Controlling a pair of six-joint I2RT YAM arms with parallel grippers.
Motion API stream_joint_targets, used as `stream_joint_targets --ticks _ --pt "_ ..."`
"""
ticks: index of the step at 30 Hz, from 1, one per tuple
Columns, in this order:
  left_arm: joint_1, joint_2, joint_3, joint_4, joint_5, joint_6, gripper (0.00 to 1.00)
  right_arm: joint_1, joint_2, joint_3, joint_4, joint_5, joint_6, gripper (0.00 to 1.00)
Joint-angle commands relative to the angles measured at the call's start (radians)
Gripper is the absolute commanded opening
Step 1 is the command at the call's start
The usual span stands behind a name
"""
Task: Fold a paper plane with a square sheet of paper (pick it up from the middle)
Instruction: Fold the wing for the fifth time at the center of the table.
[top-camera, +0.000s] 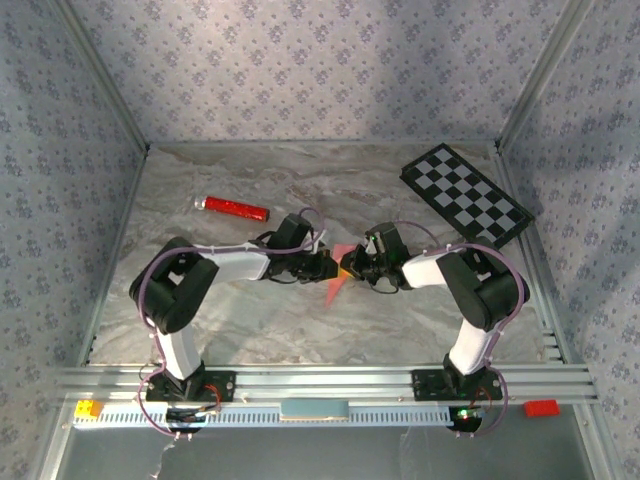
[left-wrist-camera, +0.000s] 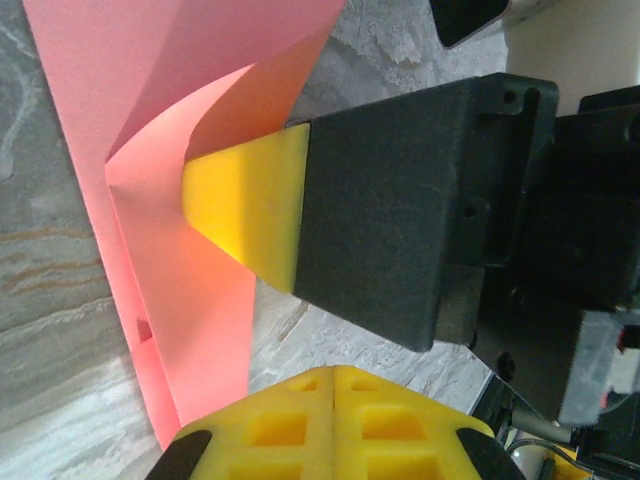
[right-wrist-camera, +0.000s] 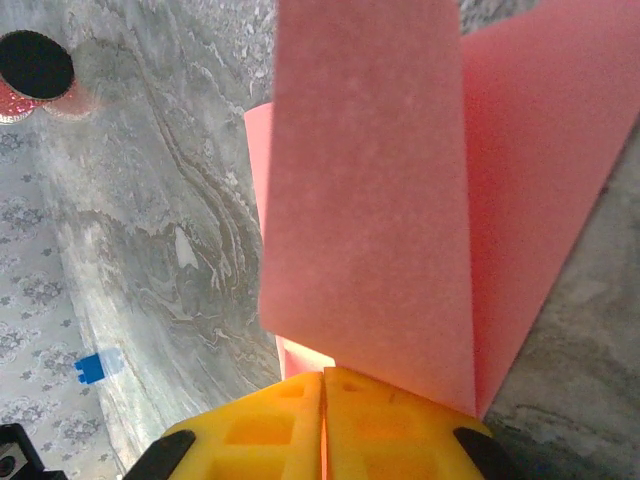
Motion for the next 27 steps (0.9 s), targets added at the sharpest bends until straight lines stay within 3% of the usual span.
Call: stream_joint_targets --ticks 1,20,27 --pt "-0.012 0.028 0.039 0.014 0.006 0.003 0.0 0.011 0.055 -0.05 -0.135 0.084 0.007 0.1" --pt "-0.024 0.141 0.053 -0.146 -0.092 0.059 0.0 0.002 0.026 -0.041 -0.135 0.077 0.0 0.11" --pt "-0.025 0.141 -0.034 -0.131 -0.095 0.058 0.0 -0.066 -0.07 0.002 -0.193 0.044 -0.083 0.13"
